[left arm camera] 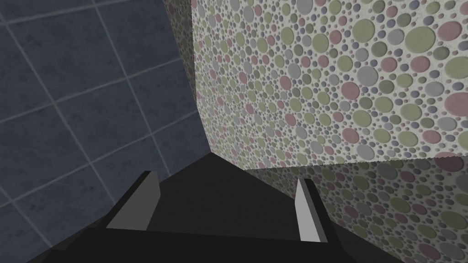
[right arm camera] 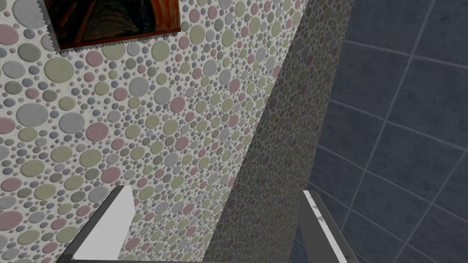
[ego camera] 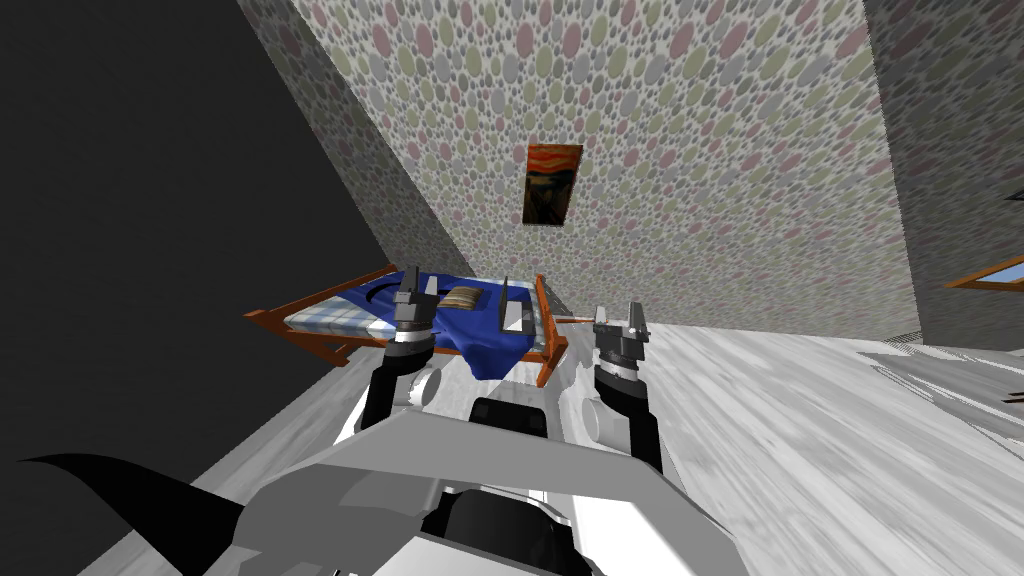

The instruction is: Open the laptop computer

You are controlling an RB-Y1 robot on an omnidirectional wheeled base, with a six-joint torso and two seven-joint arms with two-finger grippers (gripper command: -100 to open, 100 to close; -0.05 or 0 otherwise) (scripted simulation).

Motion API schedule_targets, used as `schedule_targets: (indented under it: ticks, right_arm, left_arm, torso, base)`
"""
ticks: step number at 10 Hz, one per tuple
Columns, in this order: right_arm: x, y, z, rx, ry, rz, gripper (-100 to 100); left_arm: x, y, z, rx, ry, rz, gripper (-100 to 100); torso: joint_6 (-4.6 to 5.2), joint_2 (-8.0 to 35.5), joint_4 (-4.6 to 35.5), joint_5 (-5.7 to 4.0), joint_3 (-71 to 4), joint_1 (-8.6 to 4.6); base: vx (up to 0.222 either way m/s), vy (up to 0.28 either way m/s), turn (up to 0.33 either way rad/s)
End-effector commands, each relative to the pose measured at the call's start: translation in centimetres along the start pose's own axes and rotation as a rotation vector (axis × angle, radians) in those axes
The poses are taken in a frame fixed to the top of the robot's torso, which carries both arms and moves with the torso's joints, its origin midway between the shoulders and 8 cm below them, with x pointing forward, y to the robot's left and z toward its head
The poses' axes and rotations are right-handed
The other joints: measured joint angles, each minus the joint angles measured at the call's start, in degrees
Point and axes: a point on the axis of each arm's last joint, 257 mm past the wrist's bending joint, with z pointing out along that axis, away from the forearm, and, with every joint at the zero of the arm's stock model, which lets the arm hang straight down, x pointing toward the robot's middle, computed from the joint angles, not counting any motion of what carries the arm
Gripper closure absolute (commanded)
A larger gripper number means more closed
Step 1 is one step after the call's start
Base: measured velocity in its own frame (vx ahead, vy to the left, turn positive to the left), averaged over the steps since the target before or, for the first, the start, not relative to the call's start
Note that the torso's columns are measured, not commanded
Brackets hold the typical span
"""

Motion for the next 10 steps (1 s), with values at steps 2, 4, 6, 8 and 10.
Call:
schedule_targets:
  ticks: [2,4,6,8,10]
  right_arm:
    - [0.00,0.00,0.00,0.000,0.000,0.000,0]
    - [0.00,0.01,0.00,0.000,0.000,0.000,0]
    - [0.00,0.01,0.00,0.000,0.000,0.000,0]
    - [0.00,0.02,0.01,0.000,0.000,0.000,0]
    - [0.24,-0.49,-0.11,0.016,0.030,-0.025,-100]
  left_arm:
    - [0.00,0.00,0.00,0.000,0.000,0.000,0]
    - [0.00,-0.01,0.00,0.000,0.000,0.000,0]
    - [0.00,-0.01,0.00,0.000,0.000,0.000,0]
    - [0.00,-0.02,0.01,0.000,0.000,0.000,0]
    - [0.00,-0.02,0.01,0.000,0.000,0.000,0]
  torso:
    - [0.00,6.0,6.0,0.00,-12.0,0.00]
    - [0.00,14.2,14.2,0.00,-28.5,0.00]
    - [0.00,22.7,22.7,0.00,-45.4,0.00]
    - [0.00,31.2,31.1,0.00,-62.3,0.00]
    - [0.00,39.6,39.6,0.00,-79.2,0.00]
  base:
    - [0.000,0.000,0.000]
    - [0.000,0.000,0.000]
    - [0.000,0.000,0.000]
    - [0.000,0.000,0.000]
    - [0.001,0.010,0.007]
